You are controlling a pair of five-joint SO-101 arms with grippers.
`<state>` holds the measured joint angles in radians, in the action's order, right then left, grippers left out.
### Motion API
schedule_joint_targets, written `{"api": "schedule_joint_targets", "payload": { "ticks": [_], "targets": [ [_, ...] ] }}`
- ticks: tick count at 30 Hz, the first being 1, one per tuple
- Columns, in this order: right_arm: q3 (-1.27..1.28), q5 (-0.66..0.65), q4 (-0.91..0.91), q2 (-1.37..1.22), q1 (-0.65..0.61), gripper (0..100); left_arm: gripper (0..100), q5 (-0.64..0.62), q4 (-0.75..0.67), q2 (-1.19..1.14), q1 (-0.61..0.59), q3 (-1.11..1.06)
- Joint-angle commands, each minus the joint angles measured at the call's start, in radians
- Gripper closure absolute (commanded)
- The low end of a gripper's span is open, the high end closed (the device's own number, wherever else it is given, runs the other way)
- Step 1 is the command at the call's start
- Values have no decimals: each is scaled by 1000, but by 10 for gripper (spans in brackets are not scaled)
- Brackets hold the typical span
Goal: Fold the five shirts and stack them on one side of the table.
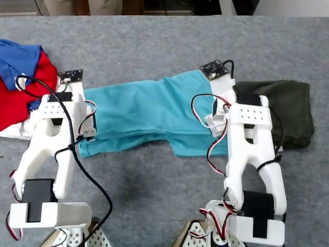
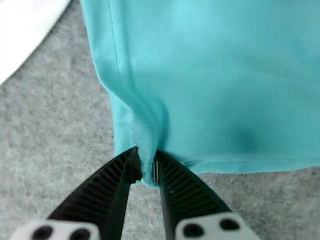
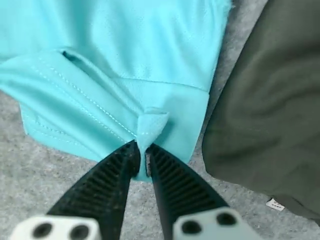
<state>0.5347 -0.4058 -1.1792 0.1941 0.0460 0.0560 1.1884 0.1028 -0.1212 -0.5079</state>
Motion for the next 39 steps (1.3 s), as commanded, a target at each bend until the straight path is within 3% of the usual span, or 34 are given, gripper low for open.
{"api": "schedule_joint_targets", "payload": {
  "ticks": [1,4,10,14,15,16,21,28,39],
  "targets": [
    [-2,-17,-23,56,-16,900,921,2,21,50,3,2],
    [-22,-87,-95,88,-38,829,813,0,95,50,2,44],
    [-116,-112,-216,157,-62,816,802,6,282,50,-35,242],
    [-231,-38,-195,88,-84,998,901,-5,336,42,-57,407],
    [-260,-12,-189,51,-97,978,948,-25,334,41,-57,439],
    [-292,12,-184,12,-113,970,985,-51,324,35,-52,465],
    [-467,103,-124,-269,-228,994,958,-198,124,-87,-31,473],
    [-814,190,-135,-694,-268,994,959,-212,-64,-355,-35,545],
    [-1250,126,-554,-1012,-268,994,973,-206,-192,-542,-48,566]
  ]
}}
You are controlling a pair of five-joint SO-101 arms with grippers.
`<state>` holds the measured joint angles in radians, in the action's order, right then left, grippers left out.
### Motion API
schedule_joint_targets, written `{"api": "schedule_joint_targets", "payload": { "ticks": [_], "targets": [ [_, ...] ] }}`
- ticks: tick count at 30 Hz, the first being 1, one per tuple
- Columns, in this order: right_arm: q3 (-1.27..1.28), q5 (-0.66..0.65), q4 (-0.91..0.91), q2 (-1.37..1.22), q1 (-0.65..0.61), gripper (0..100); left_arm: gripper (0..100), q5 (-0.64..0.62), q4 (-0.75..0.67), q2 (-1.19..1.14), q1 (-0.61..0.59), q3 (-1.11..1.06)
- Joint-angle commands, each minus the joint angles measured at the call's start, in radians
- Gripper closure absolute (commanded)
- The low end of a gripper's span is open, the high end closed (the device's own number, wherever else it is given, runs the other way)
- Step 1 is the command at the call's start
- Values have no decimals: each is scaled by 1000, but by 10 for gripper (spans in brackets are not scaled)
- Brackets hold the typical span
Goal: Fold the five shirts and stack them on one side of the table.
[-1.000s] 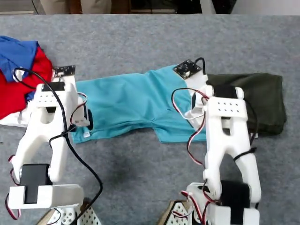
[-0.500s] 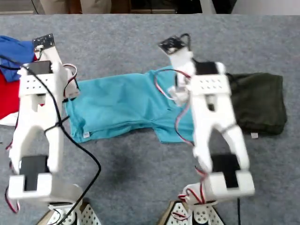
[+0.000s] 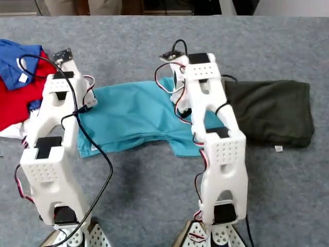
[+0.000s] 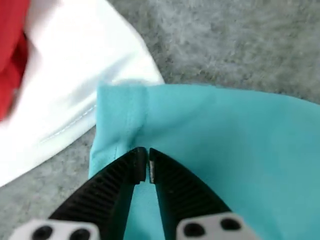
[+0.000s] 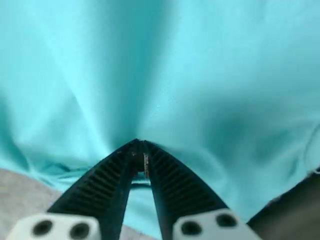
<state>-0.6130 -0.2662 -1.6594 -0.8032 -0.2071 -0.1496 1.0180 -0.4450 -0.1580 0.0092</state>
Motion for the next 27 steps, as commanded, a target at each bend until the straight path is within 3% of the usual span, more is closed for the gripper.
{"api": "schedule_joint_targets", "payload": {
  "ticks": [1,27],
  "targets": [
    [-116,-14,-97,-21,-18,994,973,0,-26,4,-21,49],
    [176,-8,-91,186,-68,994,973,2,-34,-4,-38,49]
  ]
}}
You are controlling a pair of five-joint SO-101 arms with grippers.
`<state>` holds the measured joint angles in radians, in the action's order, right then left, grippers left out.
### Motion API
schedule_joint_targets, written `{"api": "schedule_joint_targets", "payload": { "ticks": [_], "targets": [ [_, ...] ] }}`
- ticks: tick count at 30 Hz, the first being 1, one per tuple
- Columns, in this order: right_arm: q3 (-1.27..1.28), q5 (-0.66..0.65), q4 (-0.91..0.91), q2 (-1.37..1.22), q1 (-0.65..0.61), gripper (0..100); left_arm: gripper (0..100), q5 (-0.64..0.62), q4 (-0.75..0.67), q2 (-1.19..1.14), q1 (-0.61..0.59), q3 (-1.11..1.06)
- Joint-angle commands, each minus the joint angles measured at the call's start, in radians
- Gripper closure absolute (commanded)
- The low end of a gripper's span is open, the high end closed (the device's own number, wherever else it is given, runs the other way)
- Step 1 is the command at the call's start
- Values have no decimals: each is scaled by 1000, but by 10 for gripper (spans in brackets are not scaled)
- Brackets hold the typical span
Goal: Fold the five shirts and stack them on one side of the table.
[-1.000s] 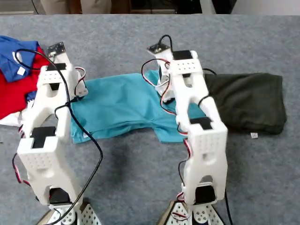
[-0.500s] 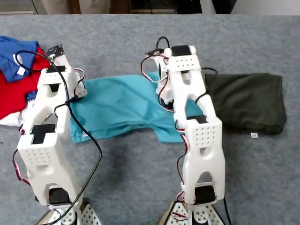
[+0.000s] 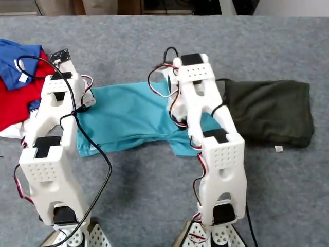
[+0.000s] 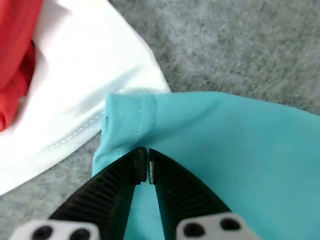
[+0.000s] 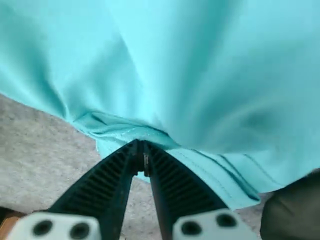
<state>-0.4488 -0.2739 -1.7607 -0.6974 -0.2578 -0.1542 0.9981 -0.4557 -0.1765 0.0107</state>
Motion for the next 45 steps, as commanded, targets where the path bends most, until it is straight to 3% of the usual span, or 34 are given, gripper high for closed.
{"api": "schedule_joint_targets", "payload": {
  "ticks": [1,10,18,24,34,45],
  "targets": [
    [16,0,8,81,-16,994,973,6,-14,7,-20,48],
    [199,-2,-2,232,-54,994,972,6,-14,7,-21,48],
    [596,-6,212,460,-81,994,972,6,-14,7,-21,48],
    [415,-64,219,530,-8,994,972,6,-14,7,-21,48],
    [51,-60,212,134,-28,994,972,6,-9,7,-21,43],
    [-42,-60,37,24,45,994,972,6,-11,7,-21,43]
  ]
}}
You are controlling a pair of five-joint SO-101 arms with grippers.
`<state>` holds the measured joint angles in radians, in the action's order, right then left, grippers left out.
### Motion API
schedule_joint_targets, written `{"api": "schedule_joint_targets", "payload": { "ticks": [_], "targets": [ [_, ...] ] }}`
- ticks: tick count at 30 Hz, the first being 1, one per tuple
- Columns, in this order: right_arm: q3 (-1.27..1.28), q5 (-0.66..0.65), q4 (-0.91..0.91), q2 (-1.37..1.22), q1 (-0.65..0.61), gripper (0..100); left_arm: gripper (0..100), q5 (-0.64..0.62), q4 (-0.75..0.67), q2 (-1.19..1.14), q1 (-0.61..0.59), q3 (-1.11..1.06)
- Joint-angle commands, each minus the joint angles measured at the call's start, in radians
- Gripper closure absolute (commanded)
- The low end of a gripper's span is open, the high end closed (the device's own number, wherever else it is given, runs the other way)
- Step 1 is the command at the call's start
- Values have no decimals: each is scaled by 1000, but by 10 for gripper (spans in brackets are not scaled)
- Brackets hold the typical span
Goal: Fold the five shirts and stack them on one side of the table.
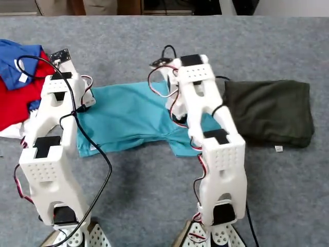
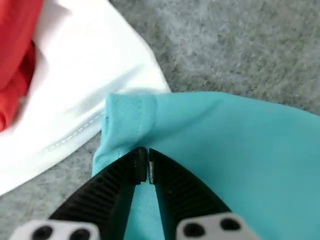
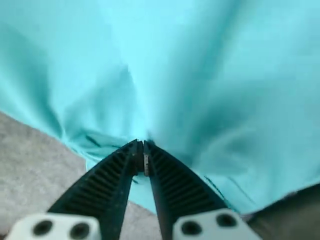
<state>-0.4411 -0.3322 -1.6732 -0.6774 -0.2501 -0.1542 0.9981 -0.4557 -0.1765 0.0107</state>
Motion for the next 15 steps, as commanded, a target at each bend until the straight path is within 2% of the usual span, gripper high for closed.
{"api": "schedule_joint_targets", "payload": {
  "ticks": [1,6,15],
  "targets": [
    [-50,-3,-66,5,44,994,972,6,-11,7,-21,43],
    [-45,-9,-104,5,67,994,972,6,-11,7,-21,43],
    [59,-6,-107,30,30,994,972,6,-12,7,-21,44]
  ]
}}
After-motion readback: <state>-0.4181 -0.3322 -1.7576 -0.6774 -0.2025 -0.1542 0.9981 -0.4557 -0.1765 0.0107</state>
